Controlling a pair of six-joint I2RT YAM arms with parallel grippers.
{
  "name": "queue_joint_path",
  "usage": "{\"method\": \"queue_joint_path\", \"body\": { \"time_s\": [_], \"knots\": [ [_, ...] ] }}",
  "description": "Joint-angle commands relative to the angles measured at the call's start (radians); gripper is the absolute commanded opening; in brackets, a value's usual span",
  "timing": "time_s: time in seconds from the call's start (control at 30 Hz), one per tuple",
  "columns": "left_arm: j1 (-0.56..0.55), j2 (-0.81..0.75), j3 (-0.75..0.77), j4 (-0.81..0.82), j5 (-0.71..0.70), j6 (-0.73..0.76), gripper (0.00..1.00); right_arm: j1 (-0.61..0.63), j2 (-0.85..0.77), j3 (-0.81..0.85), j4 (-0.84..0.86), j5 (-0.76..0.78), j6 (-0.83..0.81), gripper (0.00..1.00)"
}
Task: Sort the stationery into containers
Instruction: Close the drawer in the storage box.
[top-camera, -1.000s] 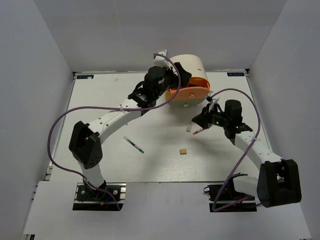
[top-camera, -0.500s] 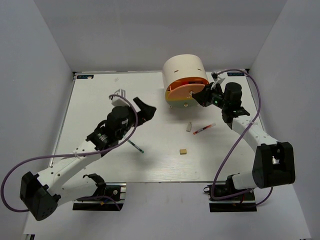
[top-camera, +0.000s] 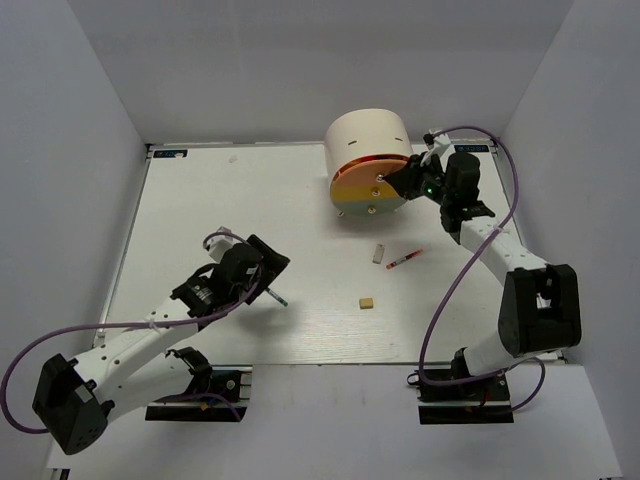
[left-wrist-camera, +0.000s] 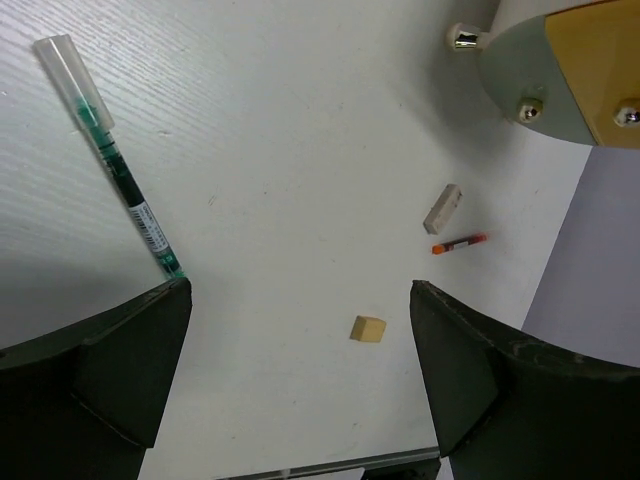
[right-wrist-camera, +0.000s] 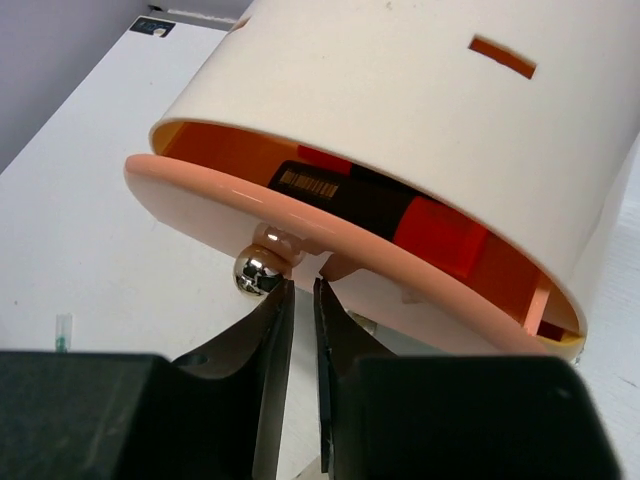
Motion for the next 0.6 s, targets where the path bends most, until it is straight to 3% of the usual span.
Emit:
{"method": "queue_joint_path", "body": {
  "time_s": [0.0,0.27,0.57],
  "knots": [
    [0.002,0.028,-0.006,-0.055,-0.023,-0.076,1.0,-0.005,0.028,0.06,0.047,0.017,-0.012,0.2],
    [0.002,0.168,0.049,-0.106,0.02,-0.097,1.0,-0.008,0.064,0.078,0.047,0.019,-0.014,0.27],
    [0.002,0.214,0.04,-0.085,0.039,-0.097,1.0,-0.015,0.09,0.103,0.058,0.02,-0.005,0.33]
  ]
}}
